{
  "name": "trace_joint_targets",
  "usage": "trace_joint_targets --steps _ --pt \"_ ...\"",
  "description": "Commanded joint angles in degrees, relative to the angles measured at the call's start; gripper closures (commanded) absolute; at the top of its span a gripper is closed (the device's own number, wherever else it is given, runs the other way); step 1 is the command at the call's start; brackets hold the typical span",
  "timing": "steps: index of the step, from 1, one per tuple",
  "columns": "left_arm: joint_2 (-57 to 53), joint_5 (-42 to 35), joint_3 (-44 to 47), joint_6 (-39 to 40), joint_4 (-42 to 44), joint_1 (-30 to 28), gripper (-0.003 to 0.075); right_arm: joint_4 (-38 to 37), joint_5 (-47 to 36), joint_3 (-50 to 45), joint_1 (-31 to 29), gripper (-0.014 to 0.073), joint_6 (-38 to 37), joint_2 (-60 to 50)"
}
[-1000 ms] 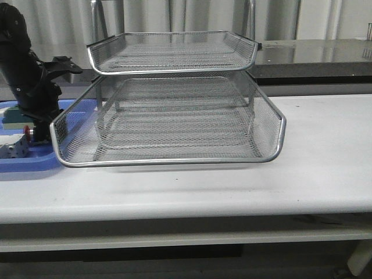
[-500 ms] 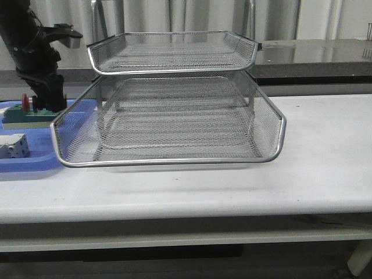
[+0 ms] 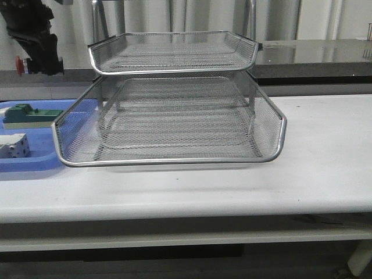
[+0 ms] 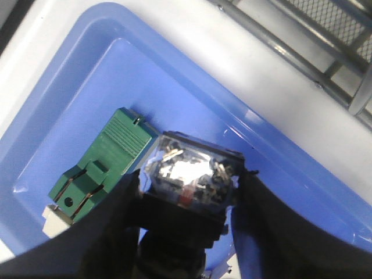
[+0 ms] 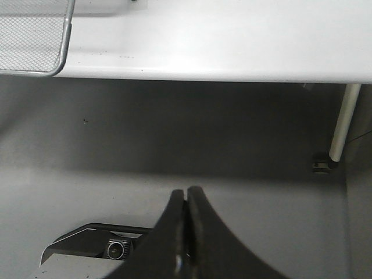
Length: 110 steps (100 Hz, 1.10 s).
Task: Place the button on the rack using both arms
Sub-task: 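Carry the button with the left gripper over the pulled-out tier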
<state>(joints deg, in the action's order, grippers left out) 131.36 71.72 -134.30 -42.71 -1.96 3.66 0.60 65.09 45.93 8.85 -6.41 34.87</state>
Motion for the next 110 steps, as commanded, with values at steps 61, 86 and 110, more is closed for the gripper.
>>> trace_joint_targets --steps 61,86,110 --pt "-29.06 1.35 22.04 2.41 -12.22 0.33 0.0741 -0.60 -2.52 2.00 0.01 0.0661 0.29 0.08" --pt "-33.92 1.35 25.01 2.20 -13.95 5.31 0.0741 -0.60 -2.52 2.00 0.01 0.0661 0.29 0.08" --pt "-32.93 1.28 25.06 1.87 -14.10 14.86 0.0741 -0.60 -2.52 2.00 0.01 0.0661 0.29 0.08"
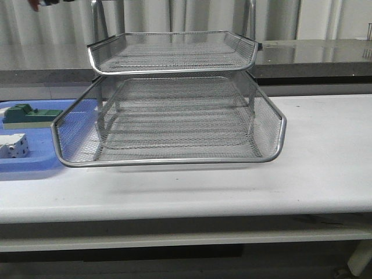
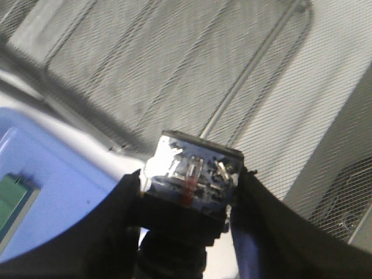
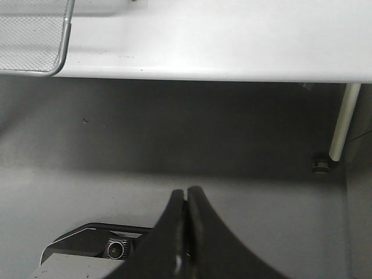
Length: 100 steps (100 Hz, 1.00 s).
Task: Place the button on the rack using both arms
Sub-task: 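Carry the button with the left gripper over the pulled-out tier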
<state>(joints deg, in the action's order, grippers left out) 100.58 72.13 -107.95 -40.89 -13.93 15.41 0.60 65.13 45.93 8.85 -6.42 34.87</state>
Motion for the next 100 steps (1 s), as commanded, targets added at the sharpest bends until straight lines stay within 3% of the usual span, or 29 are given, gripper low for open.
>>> trace_joint_targets --steps 1,20,48,90,100 --pt "-2.02 0.87 -1.28 0.04 -2.14 3.39 0.0741 -0.60 -2.56 2.00 0.01 0.0661 0.30 0.08" --pt "1.26 0.87 -1.28 -1.58 -2.14 10.30 0.0741 -0.60 -2.56 2.00 0.01 0.0661 0.30 0.08" --pt "8.39 0.71 -1.28 -1.58 -2.14 15.74 0.0741 -0.60 -2.56 2.00 0.01 0.0661 0.30 0.08" --pt "12.76 0.84 -1.28 -1.58 -6.02 17.18 0.0736 -0.60 -2.56 2.00 0.01 0.0661 0.30 0.08" --pt "12.76 0.84 -1.28 -1.58 -6.02 17.18 0.0671 -0.60 -2.56 2.00 0.01 0.0661 0.30 0.08"
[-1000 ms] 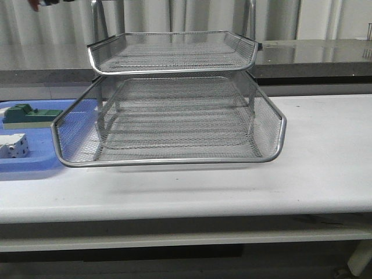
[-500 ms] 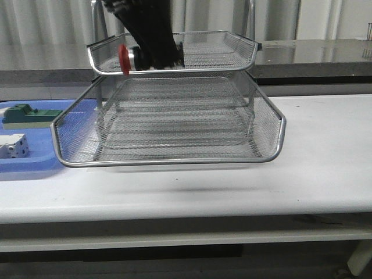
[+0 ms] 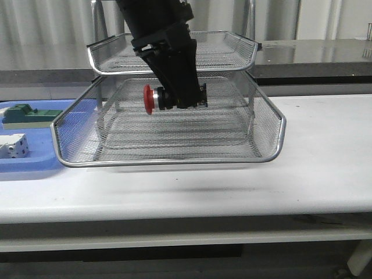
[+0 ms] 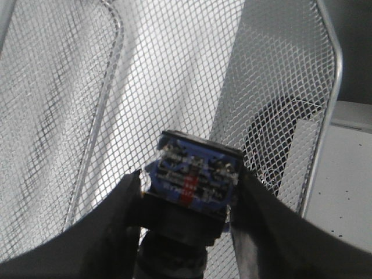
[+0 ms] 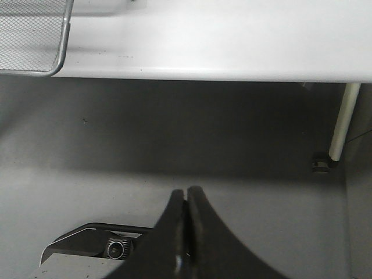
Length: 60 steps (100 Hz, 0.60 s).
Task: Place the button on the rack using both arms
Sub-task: 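Carry the button with the left gripper over the pulled-out tier, then open the left gripper to drop the button into the tier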
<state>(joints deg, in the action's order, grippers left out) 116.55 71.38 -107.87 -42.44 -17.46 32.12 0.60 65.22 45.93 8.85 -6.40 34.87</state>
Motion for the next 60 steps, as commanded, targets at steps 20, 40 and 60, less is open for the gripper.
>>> trace_joint_targets --steps 20,40,60 --pt "-3.09 1.59 -1.36 -0.02 -2.21 0.48 0.0374 -0.60 -2.65 2.00 0.01 0.0661 0.28 0.08" --pt "-3.09 1.59 -1.36 -0.02 -1.96 0.48 0.0258 -0.60 -2.65 2.00 0.01 0.0661 0.28 0.08" --pt "-3.09 1.59 -1.36 0.09 -1.96 0.48 0.0258 -0.60 -2.65 2.00 0.01 0.0661 0.28 0.08"
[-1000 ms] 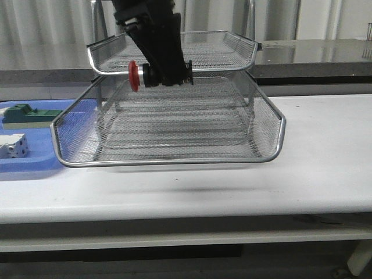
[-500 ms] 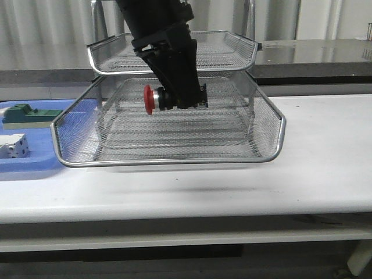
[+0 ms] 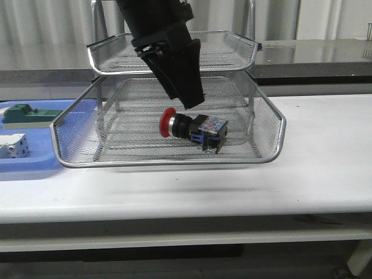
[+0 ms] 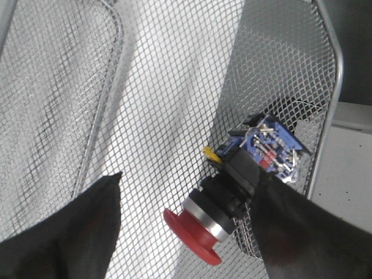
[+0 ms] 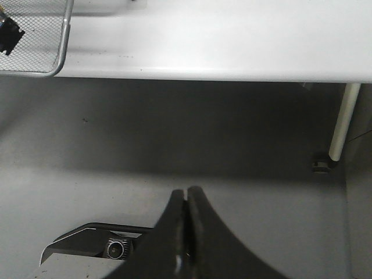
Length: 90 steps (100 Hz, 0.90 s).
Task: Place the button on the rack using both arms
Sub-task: 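Open the left gripper to drop the button into the tier, then withdraw the left gripper upward and away from the rack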
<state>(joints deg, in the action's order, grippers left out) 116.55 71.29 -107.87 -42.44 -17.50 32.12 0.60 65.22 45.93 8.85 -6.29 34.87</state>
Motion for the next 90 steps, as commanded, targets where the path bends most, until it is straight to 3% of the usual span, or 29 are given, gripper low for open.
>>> trace_joint_targets --steps 1,50,71,90 --pt "-3.09 1.68 -1.36 0.09 -1.93 0.48 0.0258 -0.60 -2.65 2.00 0.01 0.0661 0.17 0.08" --pt "-10.60 1.68 -1.36 4.84 -2.15 -0.43 0.0258 -0.60 -2.65 2.00 0.01 0.0661 0.17 0.08" --pt "-14.02 1.68 -0.94 8.12 -2.15 -4.22 0.0260 -0.60 -2.65 2.00 0.01 0.0661 0.17 0.08" --pt "-18.72 1.68 5.83 10.69 -2.15 -10.02 0.0260 -0.60 -2.65 2.00 0.01 0.0661 0.17 0.08"
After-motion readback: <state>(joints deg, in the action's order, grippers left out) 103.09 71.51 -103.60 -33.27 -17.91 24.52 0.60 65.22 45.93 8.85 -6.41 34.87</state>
